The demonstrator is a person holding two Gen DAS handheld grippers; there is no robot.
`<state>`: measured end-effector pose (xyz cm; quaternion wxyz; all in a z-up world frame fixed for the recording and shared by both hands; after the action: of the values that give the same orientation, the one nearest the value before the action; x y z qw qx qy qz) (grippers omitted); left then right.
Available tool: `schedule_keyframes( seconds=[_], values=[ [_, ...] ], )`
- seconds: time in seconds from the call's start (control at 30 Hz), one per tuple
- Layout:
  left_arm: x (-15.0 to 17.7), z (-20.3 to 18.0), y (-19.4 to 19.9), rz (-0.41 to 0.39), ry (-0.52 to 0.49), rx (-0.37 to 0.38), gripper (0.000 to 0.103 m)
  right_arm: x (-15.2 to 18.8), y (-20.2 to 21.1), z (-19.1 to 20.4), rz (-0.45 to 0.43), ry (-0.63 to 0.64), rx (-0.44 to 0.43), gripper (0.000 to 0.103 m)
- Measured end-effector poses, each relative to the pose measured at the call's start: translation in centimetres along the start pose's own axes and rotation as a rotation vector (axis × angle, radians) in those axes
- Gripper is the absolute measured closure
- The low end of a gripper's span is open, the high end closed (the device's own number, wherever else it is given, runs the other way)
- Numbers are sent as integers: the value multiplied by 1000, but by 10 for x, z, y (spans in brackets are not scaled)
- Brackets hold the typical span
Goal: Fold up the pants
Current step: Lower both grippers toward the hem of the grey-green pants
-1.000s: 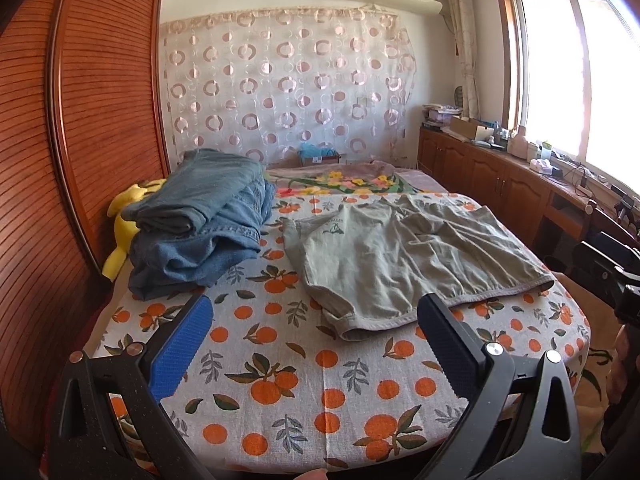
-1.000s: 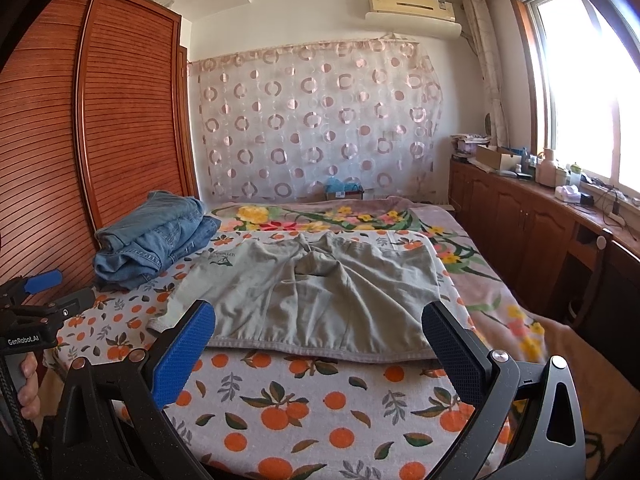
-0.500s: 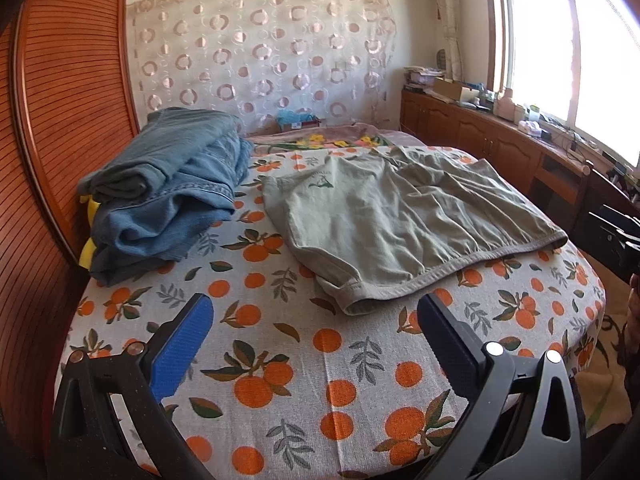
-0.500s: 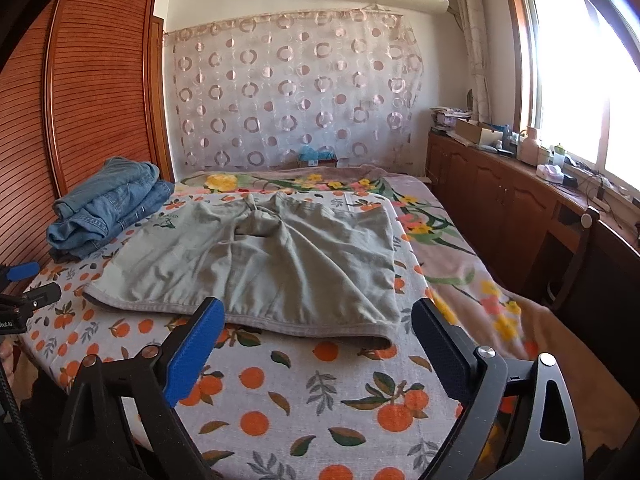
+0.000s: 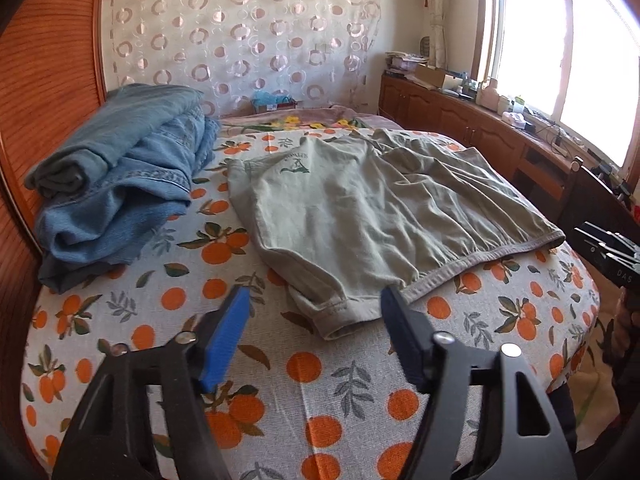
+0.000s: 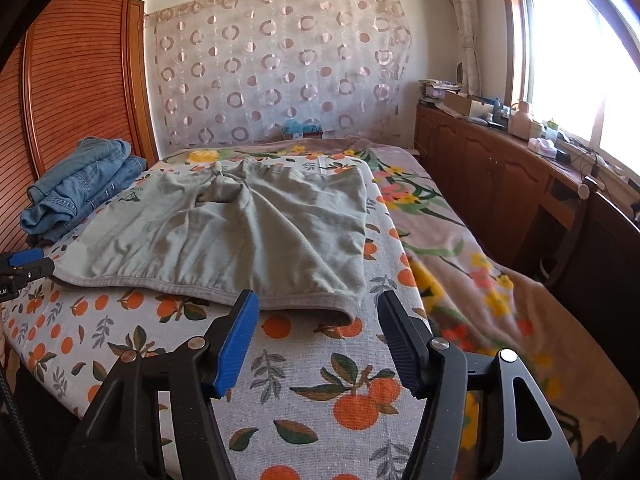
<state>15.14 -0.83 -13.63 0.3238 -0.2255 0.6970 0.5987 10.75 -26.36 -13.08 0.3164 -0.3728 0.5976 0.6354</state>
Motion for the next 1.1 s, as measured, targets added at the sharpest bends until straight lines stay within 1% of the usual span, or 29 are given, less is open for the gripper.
schedule_keyframes(
  seconds=[0.07, 0.17, 0.3, 0.33, 0.4, 0.47, 0.67, 0.87, 0.97, 1.07, 1.1],
  values=[
    [2, -1, -6, 31, 7, 28, 53, 0, -2, -2, 6, -10, 1, 39],
    [8, -1, -13, 54, 4, 31, 60, 0, -2, -4, 13, -20, 1, 40],
    [12, 0, -18, 65, 3, 30, 67, -1, -5, -8, 23, -27, 0, 46],
    [12, 0, -19, 66, 3, 29, 69, -1, -6, -9, 27, -28, -1, 47],
    [14, 1, -20, 69, 5, 34, 74, 2, -4, -11, 35, -31, -4, 49],
    [15, 0, -20, 76, 7, 44, 76, -2, -10, -9, 43, -41, -14, 49],
    [21, 3, -22, 96, 18, 45, 77, -5, -13, -12, 60, -67, -35, 50],
    [22, 2, -21, 97, 9, 35, 77, -13, -20, -15, 62, -85, -70, 50],
    [22, 1, -21, 95, 6, 36, 77, -10, -24, -13, 78, -77, -82, 55],
    [22, 1, -20, 92, -1, 40, 77, -9, -28, -13, 97, -84, -103, 64],
    [21, 1, -20, 92, -2, 43, 78, -7, -29, -14, 103, -87, -111, 68]
  ],
)
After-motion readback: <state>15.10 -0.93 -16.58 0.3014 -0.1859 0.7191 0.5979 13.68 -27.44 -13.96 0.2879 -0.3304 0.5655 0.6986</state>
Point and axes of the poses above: each gripper's, at about its wrist camera, not at the fingertips, and y roughly against the way its jaws point, z to its left, x to its underside, the point moved 9 cm from there along -y, roughly the way its jaws point, and after that the axes turned 2 degrees about z, right-handed, at the moved point
